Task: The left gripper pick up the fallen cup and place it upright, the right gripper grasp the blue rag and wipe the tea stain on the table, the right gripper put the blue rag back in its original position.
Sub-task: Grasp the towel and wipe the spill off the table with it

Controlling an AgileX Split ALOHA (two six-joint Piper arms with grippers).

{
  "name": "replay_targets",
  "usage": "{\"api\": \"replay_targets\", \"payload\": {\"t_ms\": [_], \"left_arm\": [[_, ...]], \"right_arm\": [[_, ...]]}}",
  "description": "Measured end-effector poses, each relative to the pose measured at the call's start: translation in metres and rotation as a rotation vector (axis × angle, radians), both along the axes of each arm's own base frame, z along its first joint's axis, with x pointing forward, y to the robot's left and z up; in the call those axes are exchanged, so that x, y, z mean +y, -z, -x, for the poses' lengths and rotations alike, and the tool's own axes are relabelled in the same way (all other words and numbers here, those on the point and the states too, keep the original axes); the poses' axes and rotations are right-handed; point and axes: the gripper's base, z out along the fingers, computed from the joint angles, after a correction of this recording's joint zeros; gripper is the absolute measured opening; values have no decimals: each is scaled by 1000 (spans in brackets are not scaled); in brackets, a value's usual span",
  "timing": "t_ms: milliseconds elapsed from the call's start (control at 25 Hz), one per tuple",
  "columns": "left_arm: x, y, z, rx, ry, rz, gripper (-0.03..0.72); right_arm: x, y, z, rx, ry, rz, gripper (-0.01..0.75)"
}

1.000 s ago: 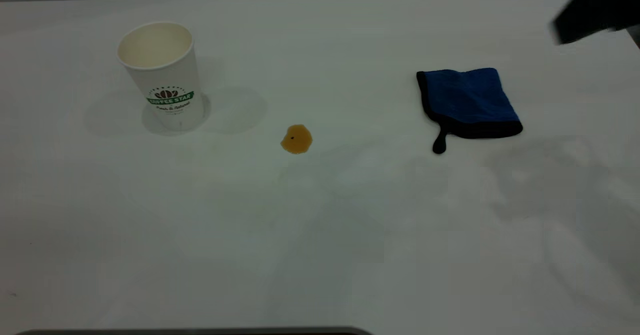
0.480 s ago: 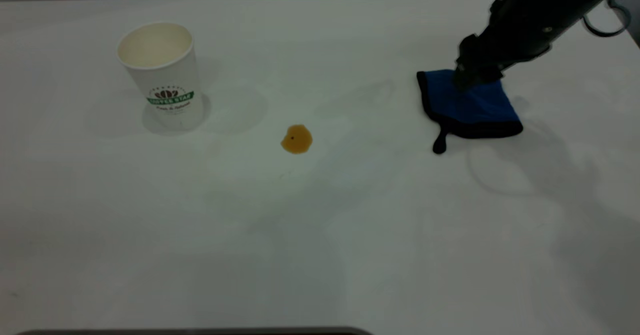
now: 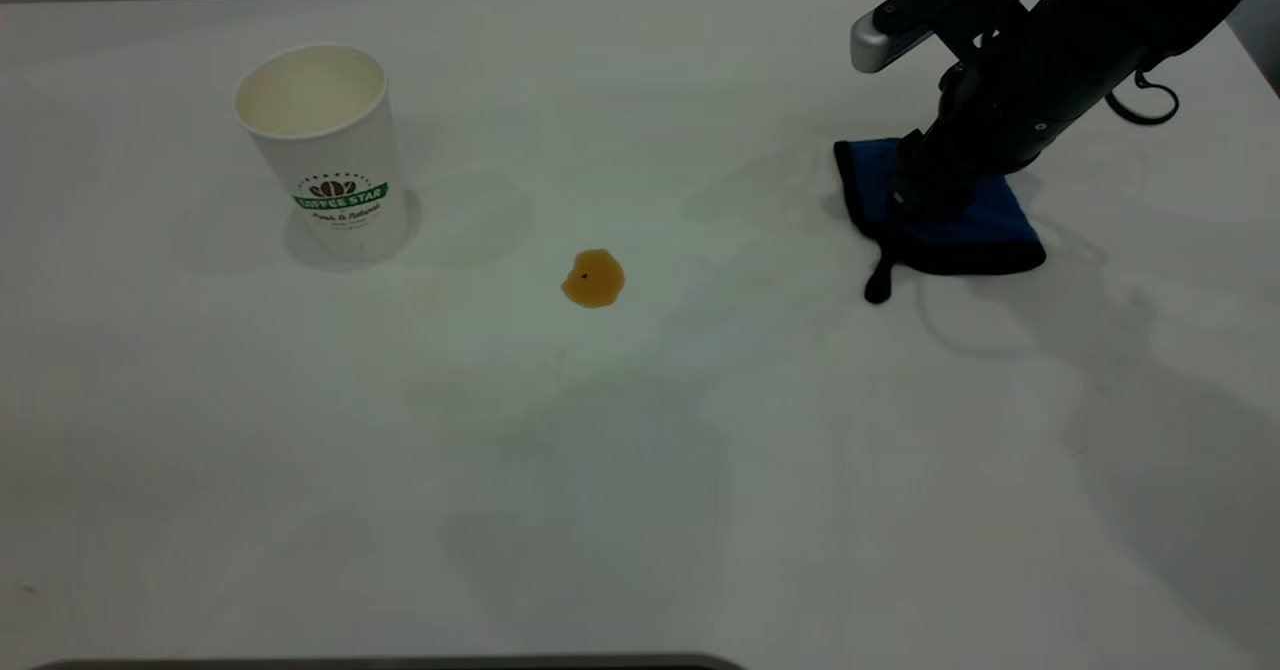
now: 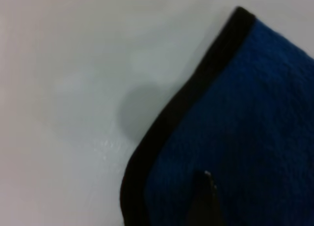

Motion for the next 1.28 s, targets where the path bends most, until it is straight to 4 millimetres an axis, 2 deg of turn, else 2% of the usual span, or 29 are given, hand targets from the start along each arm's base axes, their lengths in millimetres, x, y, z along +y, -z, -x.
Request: {"api": "replay_targets", "payload": {"t_ms": [80,160,360,400,480,680,920,1080,1280], "left_arm": [[0,0,0,0,0,0,428],[0,0,0,0,0,0,428],[0,0,0,0,0,0,428],[0,0,0,0,0,0,428],[0,0,0,0,0,0,428],[0,0,0,1,0,0,428],[0,0,0,1,0,0,428],[0,0,0,1,0,0,428],[0,0,0,1,0,0,428]], "right_arm": [[0,2,1,5,4,-2,560],[1,3,2,20,5,-15,476],[9,2,2,39,-21,-35,84],[14,2,1,37,-34,-39,47],[28,0,-3,22,-70,-46,30],[96,-9,-12,-20,-216,-106,28],[153,-2,-12,-38,-333,-152,28],[181,5,3,-6,-404,-168,28],[202,5,21,83,-442,-214,28]]}}
